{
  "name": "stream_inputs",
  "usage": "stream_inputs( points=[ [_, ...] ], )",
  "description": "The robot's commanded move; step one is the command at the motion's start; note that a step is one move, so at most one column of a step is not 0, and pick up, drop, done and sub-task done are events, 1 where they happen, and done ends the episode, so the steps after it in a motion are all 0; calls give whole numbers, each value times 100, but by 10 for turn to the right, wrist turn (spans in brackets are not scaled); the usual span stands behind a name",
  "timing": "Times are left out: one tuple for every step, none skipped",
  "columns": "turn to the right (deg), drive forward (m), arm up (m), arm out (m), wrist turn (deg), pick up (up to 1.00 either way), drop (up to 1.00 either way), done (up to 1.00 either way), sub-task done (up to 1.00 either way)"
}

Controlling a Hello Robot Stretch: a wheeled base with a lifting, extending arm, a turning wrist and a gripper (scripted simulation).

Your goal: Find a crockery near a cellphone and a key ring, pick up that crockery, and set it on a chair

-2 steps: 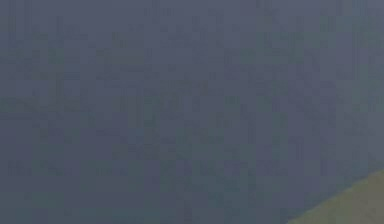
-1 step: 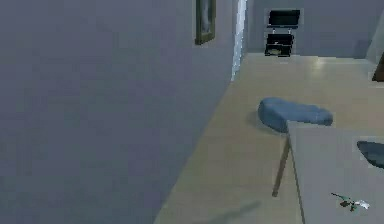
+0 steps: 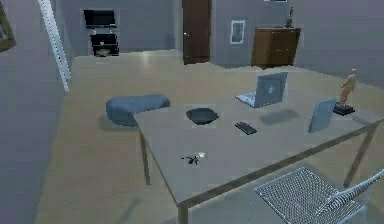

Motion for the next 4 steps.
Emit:
stream_inputs(
  points=[
    [450, 0, 0, 0, 0, 0, 0, 0, 0],
    [90, 0, 0, 0, 0, 0, 0, 0, 0],
    [0, 15, 0, 0, 0, 0, 0, 0, 0],
    [-450, 0, 0, 0, 0, 0, 0, 0, 0]
  ],
)
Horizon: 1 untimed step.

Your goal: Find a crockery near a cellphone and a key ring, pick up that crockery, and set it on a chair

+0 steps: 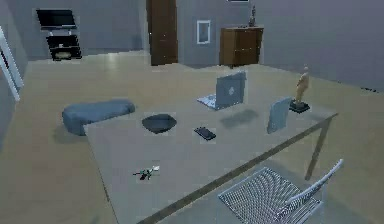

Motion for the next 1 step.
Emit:
stream_inputs(
  points=[
    [-450, 0, 0, 0, 0, 0, 0, 0, 0]
  ],
)
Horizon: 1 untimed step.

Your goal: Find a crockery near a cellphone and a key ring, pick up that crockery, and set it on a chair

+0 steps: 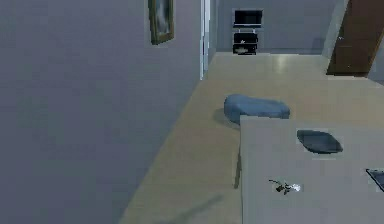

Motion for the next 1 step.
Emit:
stream_inputs(
  points=[
    [-450, 0, 0, 0, 0, 0, 0, 0, 0]
  ],
)
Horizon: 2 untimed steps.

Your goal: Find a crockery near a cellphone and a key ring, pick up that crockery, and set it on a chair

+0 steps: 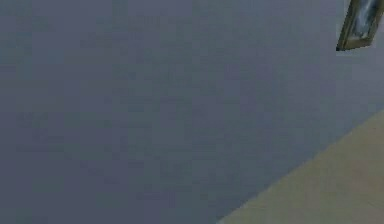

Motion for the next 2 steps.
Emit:
stream_inputs(
  points=[
    [360, 0, 0, 0, 0, 0, 0, 0, 0],
    [0, 50, 0, 0, 0, 0, 0, 0, 0]
  ],
)
